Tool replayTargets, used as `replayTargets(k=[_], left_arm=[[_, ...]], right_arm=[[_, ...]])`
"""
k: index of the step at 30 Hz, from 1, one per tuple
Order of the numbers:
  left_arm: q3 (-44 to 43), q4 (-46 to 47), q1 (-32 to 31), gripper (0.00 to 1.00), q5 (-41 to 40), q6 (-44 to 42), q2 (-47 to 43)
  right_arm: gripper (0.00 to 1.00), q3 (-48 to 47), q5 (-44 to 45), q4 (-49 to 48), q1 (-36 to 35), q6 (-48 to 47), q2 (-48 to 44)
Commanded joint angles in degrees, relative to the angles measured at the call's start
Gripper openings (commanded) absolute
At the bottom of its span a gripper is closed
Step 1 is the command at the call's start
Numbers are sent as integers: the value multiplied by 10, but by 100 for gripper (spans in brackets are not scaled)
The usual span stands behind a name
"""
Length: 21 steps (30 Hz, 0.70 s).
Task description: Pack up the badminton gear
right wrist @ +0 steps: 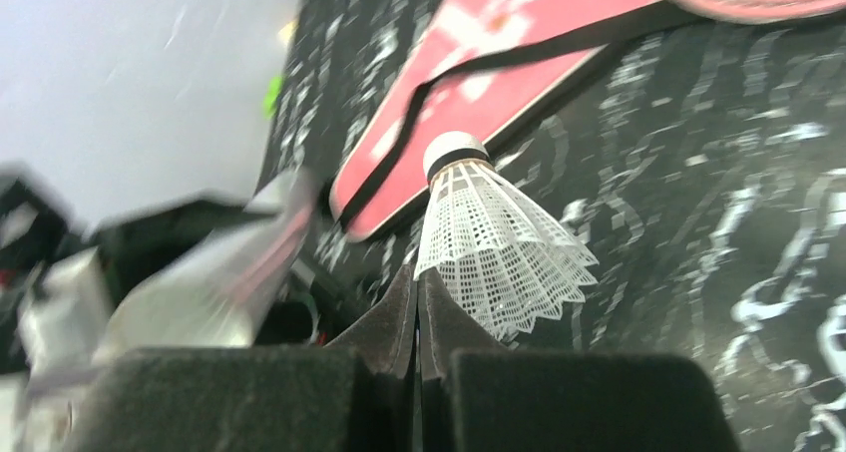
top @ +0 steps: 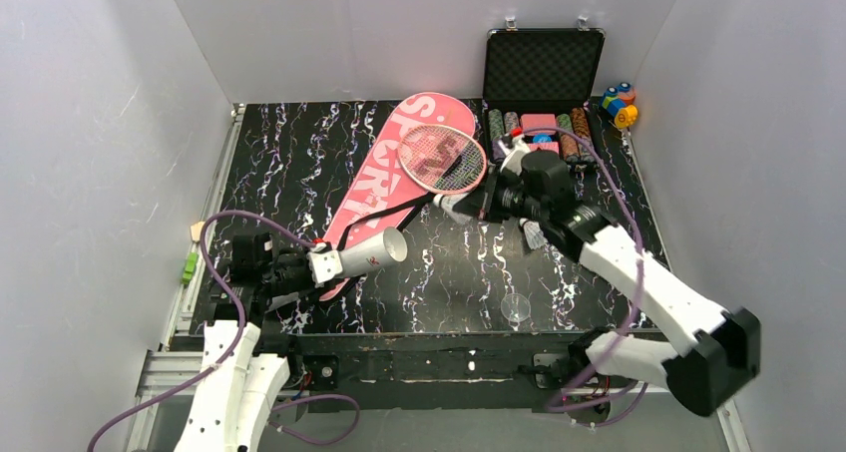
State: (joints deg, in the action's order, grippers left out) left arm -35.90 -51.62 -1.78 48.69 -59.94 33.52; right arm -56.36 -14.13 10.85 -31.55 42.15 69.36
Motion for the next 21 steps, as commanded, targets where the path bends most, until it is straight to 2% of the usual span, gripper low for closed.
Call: replayTargets(k=[1, 4, 8, 14, 21], left_arm=[[8, -20, 0, 8, 17, 5, 6], [11, -26, 0, 7, 19, -1, 9], [11, -25, 0, 7, 20, -7, 14], [10, -25, 0, 7, 15, -7, 11], [7, -36, 0, 7, 22, -15, 7]], right_arm=[[1, -26, -16, 122, -78, -54, -84], [1, -68, -6, 192, -133, -66, -110], [1, -113, 9, 231, -187, -69, -110], [1, -162, 42, 231, -248, -76, -70], [1, -194, 50, 202, -268, -84, -25]])
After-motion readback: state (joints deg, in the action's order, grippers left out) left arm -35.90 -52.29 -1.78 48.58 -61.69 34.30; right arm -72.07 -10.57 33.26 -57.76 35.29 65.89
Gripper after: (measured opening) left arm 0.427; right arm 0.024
